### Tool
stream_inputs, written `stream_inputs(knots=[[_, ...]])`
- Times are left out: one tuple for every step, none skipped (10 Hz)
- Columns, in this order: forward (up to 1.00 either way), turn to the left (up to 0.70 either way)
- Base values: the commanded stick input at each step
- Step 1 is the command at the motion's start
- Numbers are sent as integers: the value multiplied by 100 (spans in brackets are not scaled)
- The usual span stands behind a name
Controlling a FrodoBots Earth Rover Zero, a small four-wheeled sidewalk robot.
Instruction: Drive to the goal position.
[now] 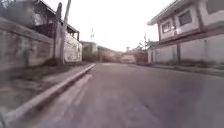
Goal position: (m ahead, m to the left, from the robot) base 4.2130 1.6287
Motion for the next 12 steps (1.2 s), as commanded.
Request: stream_inputs(knots=[[100, -22], [100, -27], [100, -33], [100, -38], [100, -35], [100, -26], [100, -17], [100, -8], [100, 0], [100, 0], [100, 0], [100, 0]])
